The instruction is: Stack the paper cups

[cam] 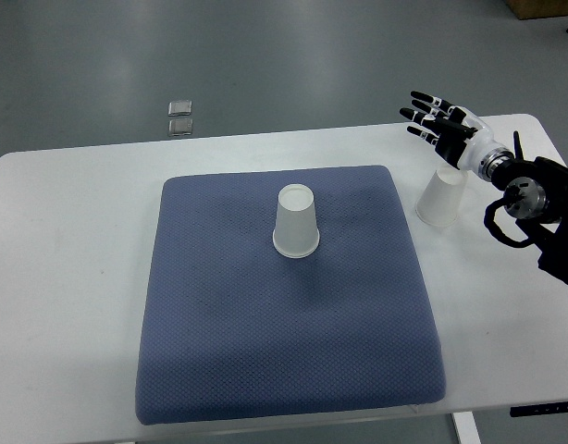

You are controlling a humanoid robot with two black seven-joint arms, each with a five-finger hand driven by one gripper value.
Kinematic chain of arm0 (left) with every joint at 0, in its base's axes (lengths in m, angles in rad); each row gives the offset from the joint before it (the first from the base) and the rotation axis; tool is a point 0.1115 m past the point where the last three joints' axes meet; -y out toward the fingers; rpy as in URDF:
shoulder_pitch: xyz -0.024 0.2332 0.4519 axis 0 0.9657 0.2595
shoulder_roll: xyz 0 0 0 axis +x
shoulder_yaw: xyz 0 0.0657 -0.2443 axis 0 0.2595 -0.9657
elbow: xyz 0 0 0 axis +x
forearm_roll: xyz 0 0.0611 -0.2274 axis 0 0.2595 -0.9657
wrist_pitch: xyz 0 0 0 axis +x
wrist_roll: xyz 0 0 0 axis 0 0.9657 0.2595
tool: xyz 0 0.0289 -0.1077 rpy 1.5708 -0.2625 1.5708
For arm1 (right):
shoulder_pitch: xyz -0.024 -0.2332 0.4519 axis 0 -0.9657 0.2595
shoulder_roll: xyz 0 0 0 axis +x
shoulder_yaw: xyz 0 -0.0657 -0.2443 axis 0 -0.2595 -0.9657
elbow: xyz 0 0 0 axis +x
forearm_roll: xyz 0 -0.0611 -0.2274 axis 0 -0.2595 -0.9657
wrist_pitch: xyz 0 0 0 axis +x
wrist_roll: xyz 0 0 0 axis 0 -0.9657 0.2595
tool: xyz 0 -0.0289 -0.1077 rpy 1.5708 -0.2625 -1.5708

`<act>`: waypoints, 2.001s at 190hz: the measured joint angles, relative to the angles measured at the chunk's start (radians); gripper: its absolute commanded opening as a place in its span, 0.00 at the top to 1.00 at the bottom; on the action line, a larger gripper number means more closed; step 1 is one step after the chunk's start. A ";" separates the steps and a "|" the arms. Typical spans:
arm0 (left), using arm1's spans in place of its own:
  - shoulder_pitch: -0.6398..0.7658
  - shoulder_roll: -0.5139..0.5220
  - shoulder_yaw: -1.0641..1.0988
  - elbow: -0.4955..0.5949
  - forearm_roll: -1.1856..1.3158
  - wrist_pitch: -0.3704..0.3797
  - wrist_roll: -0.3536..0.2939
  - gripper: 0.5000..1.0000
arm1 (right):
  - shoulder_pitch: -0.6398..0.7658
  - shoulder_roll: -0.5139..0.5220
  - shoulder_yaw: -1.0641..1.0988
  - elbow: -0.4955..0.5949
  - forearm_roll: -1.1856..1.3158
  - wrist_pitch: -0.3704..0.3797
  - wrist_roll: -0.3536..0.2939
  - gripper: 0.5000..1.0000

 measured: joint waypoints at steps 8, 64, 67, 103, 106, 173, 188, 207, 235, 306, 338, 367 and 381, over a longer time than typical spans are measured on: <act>0.000 0.000 0.000 0.000 0.000 0.000 0.000 0.00 | 0.000 0.001 0.000 0.000 -0.001 0.007 0.000 0.15; 0.001 0.000 -0.002 0.002 -0.001 0.001 0.000 0.00 | 0.002 0.002 0.000 0.000 -0.001 0.018 0.000 0.15; 0.001 0.000 -0.001 0.003 -0.001 0.001 0.000 0.00 | 0.002 0.002 0.001 0.000 -0.001 0.018 0.000 0.15; 0.001 0.000 -0.001 0.003 -0.001 0.001 0.000 0.00 | 0.004 -0.001 0.002 -0.001 -0.001 0.021 0.000 0.15; 0.001 0.000 -0.001 0.003 -0.001 0.001 0.000 0.00 | 0.004 -0.001 0.002 -0.001 -0.001 0.022 0.000 0.15; 0.001 0.000 -0.001 0.004 -0.001 0.001 0.000 0.00 | 0.006 -0.002 0.001 0.000 -0.001 0.058 0.000 0.15; 0.001 0.000 -0.001 0.004 -0.001 0.001 0.000 0.00 | 0.006 -0.003 0.001 0.000 -0.001 0.077 0.000 0.15; 0.001 0.000 -0.001 0.004 -0.001 0.001 0.000 0.00 | 0.007 -0.002 0.001 0.000 -0.001 0.084 -0.001 0.15; 0.000 0.000 -0.001 0.004 -0.001 0.001 0.000 0.00 | 0.014 -0.005 0.001 0.000 0.000 0.086 -0.002 0.16; 0.001 0.000 -0.001 0.004 -0.001 0.001 0.000 0.00 | 0.048 -0.033 -0.002 -0.003 -0.003 0.099 -0.003 0.15; 0.000 0.000 -0.001 0.004 -0.001 0.001 0.000 0.00 | 0.057 -0.052 -0.005 -0.004 -0.004 0.117 -0.002 0.15; 0.001 0.000 -0.001 0.004 -0.001 0.001 0.000 0.00 | 0.056 -0.053 -0.006 -0.004 -0.004 0.144 0.004 0.15; 0.001 0.000 -0.001 0.004 -0.001 0.001 0.000 0.00 | 0.056 -0.055 -0.013 -0.003 -0.010 0.150 0.004 0.15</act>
